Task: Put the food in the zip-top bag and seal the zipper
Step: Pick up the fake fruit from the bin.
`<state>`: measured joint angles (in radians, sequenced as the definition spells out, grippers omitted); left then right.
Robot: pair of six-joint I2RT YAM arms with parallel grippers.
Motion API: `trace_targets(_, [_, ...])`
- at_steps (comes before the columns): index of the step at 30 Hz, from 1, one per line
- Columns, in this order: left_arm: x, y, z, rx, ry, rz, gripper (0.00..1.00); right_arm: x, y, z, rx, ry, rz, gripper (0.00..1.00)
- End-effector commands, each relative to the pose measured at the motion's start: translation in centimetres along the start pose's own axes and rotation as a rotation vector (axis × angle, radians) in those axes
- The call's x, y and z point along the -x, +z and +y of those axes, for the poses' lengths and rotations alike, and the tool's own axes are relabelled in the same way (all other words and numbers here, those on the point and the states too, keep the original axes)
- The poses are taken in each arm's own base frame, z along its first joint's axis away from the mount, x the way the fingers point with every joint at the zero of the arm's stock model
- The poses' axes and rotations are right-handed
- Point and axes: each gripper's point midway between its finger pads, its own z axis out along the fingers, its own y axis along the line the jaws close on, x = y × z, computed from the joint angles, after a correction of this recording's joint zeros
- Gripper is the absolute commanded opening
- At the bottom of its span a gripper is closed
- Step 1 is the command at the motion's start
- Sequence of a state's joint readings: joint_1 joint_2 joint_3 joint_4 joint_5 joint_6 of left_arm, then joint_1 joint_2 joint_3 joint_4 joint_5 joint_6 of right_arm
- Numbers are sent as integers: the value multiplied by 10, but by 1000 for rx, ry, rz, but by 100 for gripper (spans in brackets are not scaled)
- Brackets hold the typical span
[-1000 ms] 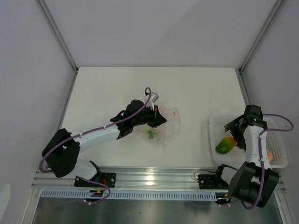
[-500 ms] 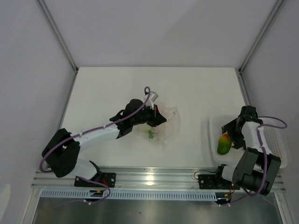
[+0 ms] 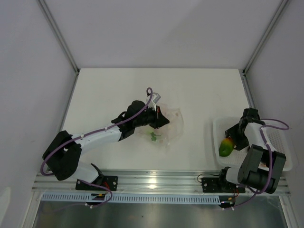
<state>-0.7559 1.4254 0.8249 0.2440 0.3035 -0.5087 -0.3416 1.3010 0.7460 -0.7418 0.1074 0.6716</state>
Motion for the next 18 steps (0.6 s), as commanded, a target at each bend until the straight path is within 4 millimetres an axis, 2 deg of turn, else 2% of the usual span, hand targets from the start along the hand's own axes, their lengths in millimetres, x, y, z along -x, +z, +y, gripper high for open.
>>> trace_targets(1, [22,2,-12,-47,7,-52,1,6,-7,4,33,-16,-45,69])
trace_targets(5, [20,2,-12,-48,4,-48,1,9,-14,6,47,-21,-60,60])
trace_targets(10, [20,2,-11,-46,5,-48,1,21,-28,9,62,-26,-106,36])
trace_targets(14, [21,2,-12,-48,6,-48,1,34,-45,11,66,-28,-155,34])
trace_targets(18, [20,1,-12,-52,6,-46,0,46,-65,15,94,-37,-211,21])
